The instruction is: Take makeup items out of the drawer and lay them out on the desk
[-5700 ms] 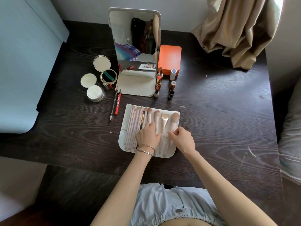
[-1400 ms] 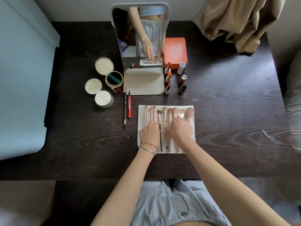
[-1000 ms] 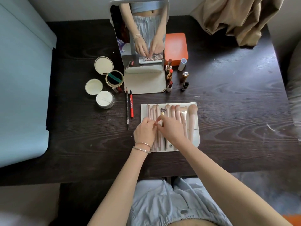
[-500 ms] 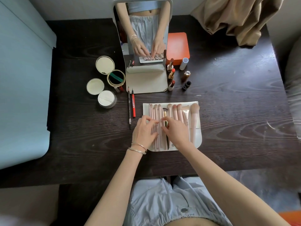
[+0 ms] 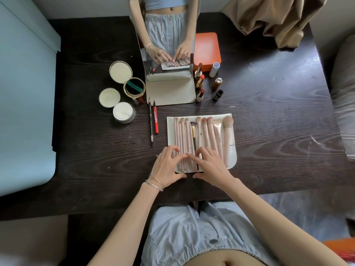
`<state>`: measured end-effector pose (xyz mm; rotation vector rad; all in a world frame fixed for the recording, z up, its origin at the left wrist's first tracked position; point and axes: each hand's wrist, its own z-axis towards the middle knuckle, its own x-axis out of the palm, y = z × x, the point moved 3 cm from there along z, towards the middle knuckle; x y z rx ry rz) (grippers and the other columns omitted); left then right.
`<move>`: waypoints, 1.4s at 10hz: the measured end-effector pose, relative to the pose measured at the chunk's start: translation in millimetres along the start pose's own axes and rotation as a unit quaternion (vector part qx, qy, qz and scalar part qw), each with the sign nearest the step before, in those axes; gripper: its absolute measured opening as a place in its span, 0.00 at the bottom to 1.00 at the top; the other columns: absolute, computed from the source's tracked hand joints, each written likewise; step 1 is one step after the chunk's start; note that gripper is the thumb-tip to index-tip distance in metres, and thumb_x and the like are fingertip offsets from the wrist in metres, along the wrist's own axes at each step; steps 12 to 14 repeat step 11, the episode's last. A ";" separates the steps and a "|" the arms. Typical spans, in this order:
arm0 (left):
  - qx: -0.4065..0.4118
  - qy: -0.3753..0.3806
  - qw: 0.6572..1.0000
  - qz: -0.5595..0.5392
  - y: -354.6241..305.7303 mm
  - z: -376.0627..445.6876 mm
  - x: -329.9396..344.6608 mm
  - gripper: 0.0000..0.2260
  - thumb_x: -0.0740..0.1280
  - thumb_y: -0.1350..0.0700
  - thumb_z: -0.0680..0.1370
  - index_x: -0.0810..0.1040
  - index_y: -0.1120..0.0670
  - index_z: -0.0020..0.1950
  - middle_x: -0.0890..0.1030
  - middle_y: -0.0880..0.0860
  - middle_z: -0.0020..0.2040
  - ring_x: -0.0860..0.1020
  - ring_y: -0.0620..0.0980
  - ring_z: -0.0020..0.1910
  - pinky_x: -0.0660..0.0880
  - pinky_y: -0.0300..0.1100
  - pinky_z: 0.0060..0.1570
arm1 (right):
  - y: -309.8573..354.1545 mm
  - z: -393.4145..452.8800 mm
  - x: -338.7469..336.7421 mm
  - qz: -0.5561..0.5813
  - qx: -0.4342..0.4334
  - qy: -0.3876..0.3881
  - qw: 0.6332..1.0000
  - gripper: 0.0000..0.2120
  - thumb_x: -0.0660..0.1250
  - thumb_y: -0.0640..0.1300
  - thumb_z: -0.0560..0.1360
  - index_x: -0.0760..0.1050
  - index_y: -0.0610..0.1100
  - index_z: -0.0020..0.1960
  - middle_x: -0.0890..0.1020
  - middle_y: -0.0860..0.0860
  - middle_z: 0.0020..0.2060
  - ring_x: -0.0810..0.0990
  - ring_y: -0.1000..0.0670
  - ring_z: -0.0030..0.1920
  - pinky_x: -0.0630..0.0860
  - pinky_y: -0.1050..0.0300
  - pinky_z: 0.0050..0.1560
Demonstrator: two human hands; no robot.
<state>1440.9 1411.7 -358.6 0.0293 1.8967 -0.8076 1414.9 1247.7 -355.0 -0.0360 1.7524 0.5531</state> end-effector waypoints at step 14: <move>0.032 -0.057 0.996 -0.058 -1.3 2.7 6.5 0.19 0.76 0.49 0.66 0.80 0.54 0.54 0.75 0.54 0.49 0.75 0.50 0.47 0.79 0.44 0.45 | 2.8 -2.3 -2.8 0.113 0.015 -0.071 0.991 0.27 0.79 0.42 0.63 0.77 0.39 0.60 0.79 0.43 0.45 0.79 0.46 0.41 0.76 0.57 0.40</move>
